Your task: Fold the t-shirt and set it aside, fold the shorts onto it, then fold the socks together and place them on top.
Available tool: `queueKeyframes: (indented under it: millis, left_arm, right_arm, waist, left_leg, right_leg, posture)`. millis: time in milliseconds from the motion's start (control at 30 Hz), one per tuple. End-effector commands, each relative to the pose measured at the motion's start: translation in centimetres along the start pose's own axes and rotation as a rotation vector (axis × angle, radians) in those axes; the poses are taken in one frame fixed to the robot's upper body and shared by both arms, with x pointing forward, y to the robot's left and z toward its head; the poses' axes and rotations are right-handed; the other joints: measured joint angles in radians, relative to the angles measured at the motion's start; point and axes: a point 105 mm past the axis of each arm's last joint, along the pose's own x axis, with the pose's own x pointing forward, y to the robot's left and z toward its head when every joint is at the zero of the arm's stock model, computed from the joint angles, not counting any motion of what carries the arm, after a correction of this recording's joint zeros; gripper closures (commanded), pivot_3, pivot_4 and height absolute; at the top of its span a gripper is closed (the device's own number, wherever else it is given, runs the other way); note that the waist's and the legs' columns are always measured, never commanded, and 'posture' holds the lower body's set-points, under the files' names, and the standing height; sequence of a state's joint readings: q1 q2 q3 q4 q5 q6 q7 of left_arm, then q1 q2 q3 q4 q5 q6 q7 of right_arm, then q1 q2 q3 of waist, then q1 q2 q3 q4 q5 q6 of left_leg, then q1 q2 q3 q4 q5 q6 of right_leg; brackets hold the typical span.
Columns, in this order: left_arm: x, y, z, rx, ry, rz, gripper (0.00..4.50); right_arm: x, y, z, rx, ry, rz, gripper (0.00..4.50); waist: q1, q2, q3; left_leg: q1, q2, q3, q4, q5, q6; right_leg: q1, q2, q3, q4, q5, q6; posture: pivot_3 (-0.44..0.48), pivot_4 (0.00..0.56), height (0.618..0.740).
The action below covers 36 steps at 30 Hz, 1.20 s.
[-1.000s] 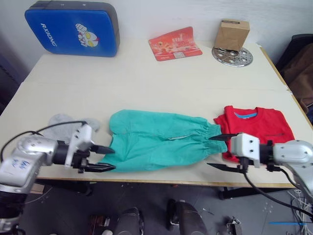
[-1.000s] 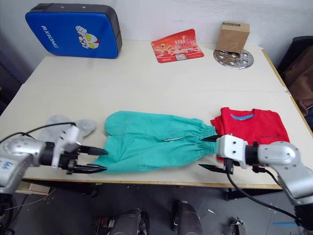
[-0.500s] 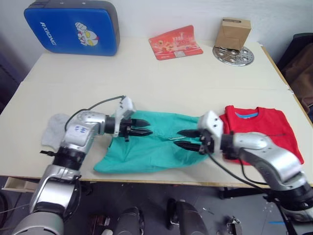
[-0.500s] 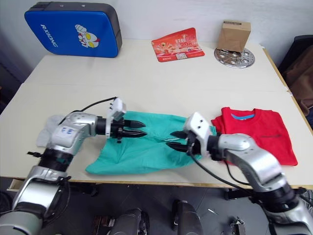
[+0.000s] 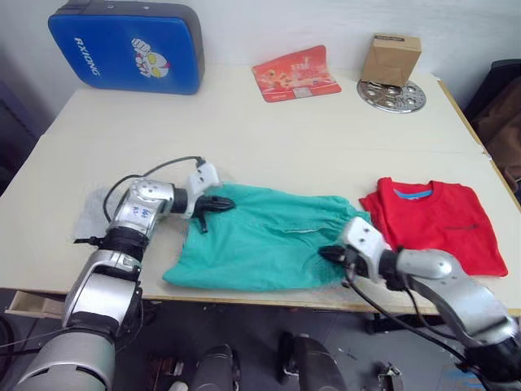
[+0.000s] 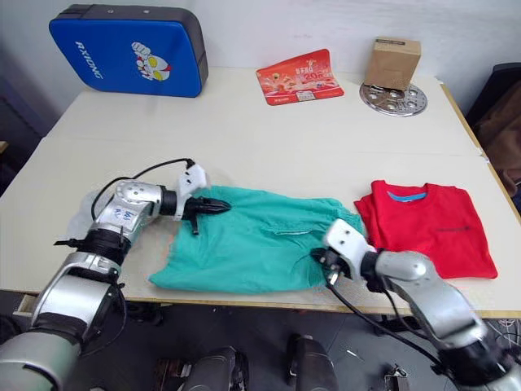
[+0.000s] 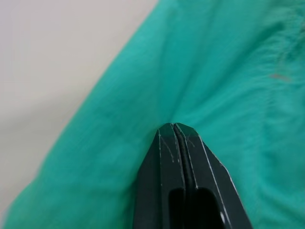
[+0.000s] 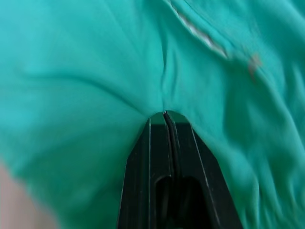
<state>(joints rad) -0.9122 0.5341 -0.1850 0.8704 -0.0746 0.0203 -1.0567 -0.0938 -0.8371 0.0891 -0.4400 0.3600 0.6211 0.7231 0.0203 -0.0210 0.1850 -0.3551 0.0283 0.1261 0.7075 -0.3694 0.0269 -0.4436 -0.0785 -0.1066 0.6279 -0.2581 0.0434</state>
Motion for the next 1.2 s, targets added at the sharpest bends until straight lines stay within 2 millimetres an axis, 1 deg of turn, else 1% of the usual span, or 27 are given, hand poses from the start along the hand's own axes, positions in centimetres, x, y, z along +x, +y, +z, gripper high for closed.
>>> queueKeyframes:
  millis: [33,67,100,167,200,267,300,367,400,467,533,600,633,700,733,767,800,867,900,967,1033,1100,1167,1200]
  left_arm:
    - [-2.0,0.9,2.1,0.000,-0.086,0.011,4.48]
    - [-2.5,0.4,3.2,0.010,-0.129,-0.030,4.48]
    - [-3.1,-0.6,4.3,0.022,-0.174,-0.093,4.48]
    - [-3.7,-2.2,5.5,0.035,-0.216,-0.173,4.48]
    - [-4.1,-3.9,6.2,0.028,-0.237,-0.244,4.48]
    - [-4.2,-7.2,6.1,0.028,-0.220,-0.363,4.48]
    - [-3.9,-8.3,5.7,0.028,-0.197,-0.385,4.48]
    - [-2.7,-8.8,4.2,0.014,-0.150,-0.358,4.48]
    - [-2.1,-8.9,3.1,0.008,-0.116,-0.336,4.48]
    - [-1.2,-9.0,1.0,0.019,-0.052,-0.306,4.48]
    - [-0.8,-8.9,-0.2,0.033,-0.012,-0.282,4.48]
    - [-0.8,-8.3,-1.2,0.029,0.014,-0.234,4.48]
    - [-1.0,-7.8,-1.8,0.012,0.025,-0.200,4.48]
    - [-2.2,-6.7,-2.9,-0.016,0.046,-0.143,4.48]
    - [-2.9,-6.3,-3.1,-0.024,0.049,-0.124,4.48]
    - [-3.7,-6.2,-3.1,-0.029,0.039,-0.120,4.48]
    - [-4.7,-6.5,-2.8,-0.039,0.017,-0.137,4.48]
    - [-6.6,-7.6,-1.4,-0.063,-0.044,-0.200,4.48]
    - [-7.2,-8.1,-0.7,-0.068,-0.063,-0.226,4.48]
    - [-7.8,-8.7,1.1,-0.078,-0.114,-0.265,4.48]
    - [-7.7,-8.7,3.6,-0.079,-0.184,-0.286,4.48]
    - [-6.7,-8.4,6.3,-0.068,-0.259,-0.312,4.48]
    - [-5.1,-8.2,7.7,-0.045,-0.288,-0.338,4.48]
    - [-3.8,-8.2,7.8,-0.018,-0.275,-0.350,4.48]
  right_arm:
    - [-2.1,-0.4,2.9,-0.020,-0.094,-0.007,4.50]
    - [-2.3,-0.5,3.8,-0.016,-0.126,-0.006,4.50]
    - [-2.5,-0.8,5.0,-0.008,-0.170,-0.005,4.50]
    - [-2.6,-1.0,6.4,0.006,-0.218,-0.003,4.50]
    - [-2.2,-1.3,7.7,0.021,-0.266,0.002,4.50]
    - [-1.0,-1.7,9.7,0.047,-0.327,0.018,4.50]
    - [-0.1,-1.8,10.1,0.052,-0.330,0.019,4.50]
    - [1.8,-2.8,9.6,0.045,-0.288,-0.028,4.50]
    - [2.9,-3.5,9.2,0.056,-0.268,-0.071,4.50]
    - [4.3,-4.9,8.0,0.059,-0.218,-0.153,4.50]
    - [5.0,-5.6,6.9,0.054,-0.186,-0.200,4.50]
    - [5.0,-6.5,5.4,0.054,-0.134,-0.260,4.50]
    - [4.7,-7.0,4.3,0.043,-0.095,-0.297,4.50]
    - [3.2,-8.3,2.2,0.018,-0.027,-0.391,4.50]
    - [2.2,-9.1,2.0,0.025,-0.033,-0.442,4.50]
    - [1.2,-9.8,2.5,0.065,-0.084,-0.494,4.50]
    - [0.1,-10.0,3.5,0.124,-0.169,-0.511,4.50]
    - [-2.1,-9.3,5.8,0.213,-0.325,-0.484,4.50]
    - [-3.0,-8.9,6.3,0.228,-0.355,-0.477,4.50]
    - [-4.6,-7.9,6.5,0.237,-0.370,-0.471,4.50]
    - [-5.8,-6.5,6.4,0.276,-0.376,-0.438,4.50]
    - [-6.6,-4.6,5.7,0.338,-0.360,-0.392,4.50]
    - [-7.0,-2.8,4.6,0.419,-0.332,-0.342,4.50]
    - [-7.1,-1.7,3.7,0.458,-0.304,-0.318,4.50]
  waist:
    - [-0.002,0.000,0.000]
    - [-0.005,0.000,0.000]
    - [-0.009,0.000,0.000]
    - [-0.018,0.000,0.000]
    - [-0.018,0.000,0.000]
    - [-0.031,0.000,0.000]
    - [-0.031,0.001,0.000]
    - [-0.028,0.001,0.000]
    - [-0.023,0.001,0.000]
    - [-0.016,0.001,0.000]
    - [-0.014,0.001,0.000]
    - [-0.014,0.001,0.000]
    - [-0.014,0.001,0.000]
    - [-0.015,0.001,0.000]
    - [-0.017,0.001,0.000]
    - [-0.020,0.001,0.000]
    - [-0.023,0.001,0.000]
    - [-0.033,0.003,0.000]
    - [-0.035,0.004,0.001]
    - [-0.033,0.004,0.001]
    - [-0.014,0.004,0.001]
    - [0.005,0.004,0.001]
    - [0.012,0.004,0.001]
    - [0.013,0.004,0.001]
  left_leg:
    - [0.000,0.000,0.000,0.000,0.000,0.000]
    - [0.000,0.000,0.000,0.000,0.000,0.000]
    - [0.000,0.001,0.000,0.000,0.000,0.000]
    - [-0.001,0.001,0.000,0.000,0.000,0.000]
    - [-0.001,0.001,-0.001,0.000,0.000,-0.001]
    - [-0.001,0.002,-0.001,0.000,0.000,-0.001]
    - [0.000,0.002,-0.001,-0.001,0.000,-0.002]
    - [0.000,0.002,-0.001,-0.001,0.000,-0.002]
    - [0.000,0.001,-0.001,-0.001,0.000,-0.002]
    - [0.000,0.000,-0.001,0.000,0.000,-0.001]
    - [-0.002,-0.001,-0.001,0.000,0.001,0.000]
    - [-0.004,-0.001,-0.001,0.000,0.001,0.000]
    - [-0.005,0.000,-0.002,0.000,0.001,0.000]
    - [-0.005,0.000,-0.002,0.000,0.001,0.000]
    - [-0.004,0.000,-0.002,0.000,0.001,0.000]
    - [-0.004,0.000,-0.002,0.000,0.001,0.000]
    - [-0.003,0.000,-0.002,0.000,0.001,0.000]
    - [-0.001,0.001,-0.001,-0.001,0.001,-0.001]
    - [-0.001,0.002,-0.001,-0.002,0.001,-0.001]
    - [-0.001,0.002,-0.002,-0.005,0.001,-0.002]
    - [-0.001,0.002,-0.004,-0.006,0.001,-0.002]
    - [-0.002,0.001,-0.005,-0.005,0.001,-0.002]
    - [-0.002,-0.001,-0.006,-0.005,0.002,-0.001]
    - [-0.002,-0.002,-0.005,-0.005,0.002,0.000]
  right_leg:
    - [0.000,0.000,0.000,0.000,0.000,0.000]
    - [0.000,0.000,0.000,0.000,0.000,0.000]
    - [-0.001,0.001,0.000,0.001,0.000,0.000]
    - [-0.001,0.001,0.000,0.002,0.000,0.000]
    - [-0.001,0.001,0.000,0.002,0.000,0.000]
    - [-0.001,0.001,0.000,0.001,0.000,-0.001]
    - [-0.001,0.001,0.001,0.002,0.000,-0.001]
    - [-0.001,0.001,0.000,0.002,-0.001,-0.001]
    - [-0.001,0.001,0.000,0.002,-0.001,-0.001]
    - [-0.001,0.000,0.000,0.001,-0.001,-0.001]
    - [-0.001,0.000,0.000,0.002,-0.001,-0.001]
    - [-0.003,-0.001,0.000,0.001,0.000,-0.001]
    - [-0.003,-0.001,-0.001,0.000,0.000,0.000]
    - [-0.003,-0.001,-0.001,0.000,0.000,0.000]
    - [-0.003,-0.001,-0.001,0.000,0.000,0.000]
    - [-0.003,-0.001,-0.001,0.000,0.000,0.000]
    - [-0.002,-0.001,-0.001,0.000,0.000,0.000]
    - [-0.002,0.000,0.000,0.002,0.000,-0.001]
    - [-0.002,0.000,0.000,0.002,-0.001,-0.001]
    - [-0.003,0.000,0.000,0.001,-0.001,-0.002]
    - [-0.002,0.000,-0.001,0.000,-0.001,-0.003]
    - [-0.001,-0.001,-0.001,0.000,-0.001,-0.002]
    - [0.000,-0.001,-0.001,-0.001,-0.001,-0.001]
    - [0.001,-0.001,0.000,-0.001,0.000,0.000]
  posture:
    - [0.000,0.150,0.740]
    - [0.000,0.150,0.740]
    - [0.000,0.150,0.740]
    - [0.000,0.150,0.740]
    - [0.000,0.150,0.740]
    - [0.000,0.150,0.740]
    - [0.000,0.150,0.740]
    - [0.000,0.150,0.740]
    - [0.000,0.150,0.740]
    - [0.000,0.150,0.740]
    - [0.000,0.150,0.740]
    - [0.000,0.150,0.740]
    - [0.000,0.150,0.740]
    - [0.000,0.150,0.740]
    - [0.000,0.150,0.740]
    - [0.000,0.150,0.740]
    - [0.000,0.150,0.740]
    - [0.000,0.150,0.740]
    - [0.000,0.150,0.740]
    - [0.000,0.150,0.740]
    - [0.000,0.150,0.740]
    - [0.000,0.150,0.740]
    - [0.000,0.150,0.740]
    - [0.000,0.150,0.740]
